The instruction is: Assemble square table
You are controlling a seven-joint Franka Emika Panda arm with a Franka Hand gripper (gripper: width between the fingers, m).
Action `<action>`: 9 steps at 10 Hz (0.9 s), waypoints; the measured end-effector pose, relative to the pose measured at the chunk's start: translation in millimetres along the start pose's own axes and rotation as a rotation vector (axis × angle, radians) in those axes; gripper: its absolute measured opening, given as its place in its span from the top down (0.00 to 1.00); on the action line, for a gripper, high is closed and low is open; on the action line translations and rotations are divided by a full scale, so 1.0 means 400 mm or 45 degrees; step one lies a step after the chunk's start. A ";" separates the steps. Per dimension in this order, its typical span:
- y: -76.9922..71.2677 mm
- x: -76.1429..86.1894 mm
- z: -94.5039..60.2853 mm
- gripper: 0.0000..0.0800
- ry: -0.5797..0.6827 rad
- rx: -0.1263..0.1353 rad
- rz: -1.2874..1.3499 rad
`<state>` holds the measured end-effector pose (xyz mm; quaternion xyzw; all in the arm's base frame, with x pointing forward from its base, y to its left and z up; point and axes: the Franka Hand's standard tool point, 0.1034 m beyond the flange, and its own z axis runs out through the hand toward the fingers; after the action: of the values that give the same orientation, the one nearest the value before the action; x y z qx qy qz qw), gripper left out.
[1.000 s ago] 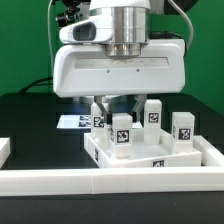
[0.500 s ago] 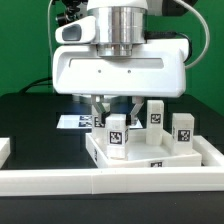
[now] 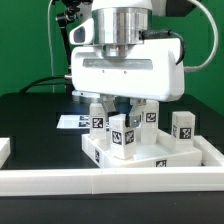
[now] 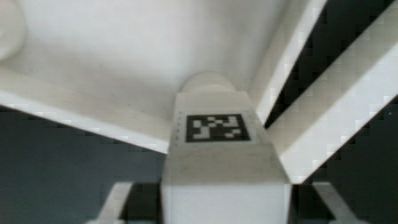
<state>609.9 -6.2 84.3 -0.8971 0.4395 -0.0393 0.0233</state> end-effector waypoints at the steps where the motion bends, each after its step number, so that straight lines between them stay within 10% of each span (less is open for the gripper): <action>1: 0.001 0.002 0.000 0.63 -0.006 0.006 0.089; 7: -0.002 -0.002 0.001 0.64 -0.013 0.015 0.120; 9: -0.005 -0.002 -0.004 0.26 -0.011 0.020 -0.003</action>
Offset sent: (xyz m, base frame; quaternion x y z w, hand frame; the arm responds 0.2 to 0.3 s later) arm -0.0036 0.0038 -0.0015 -0.0064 -0.0107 0.0828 0.9965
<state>610.8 -4.5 86.2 -0.8975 0.4380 -0.0388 0.0320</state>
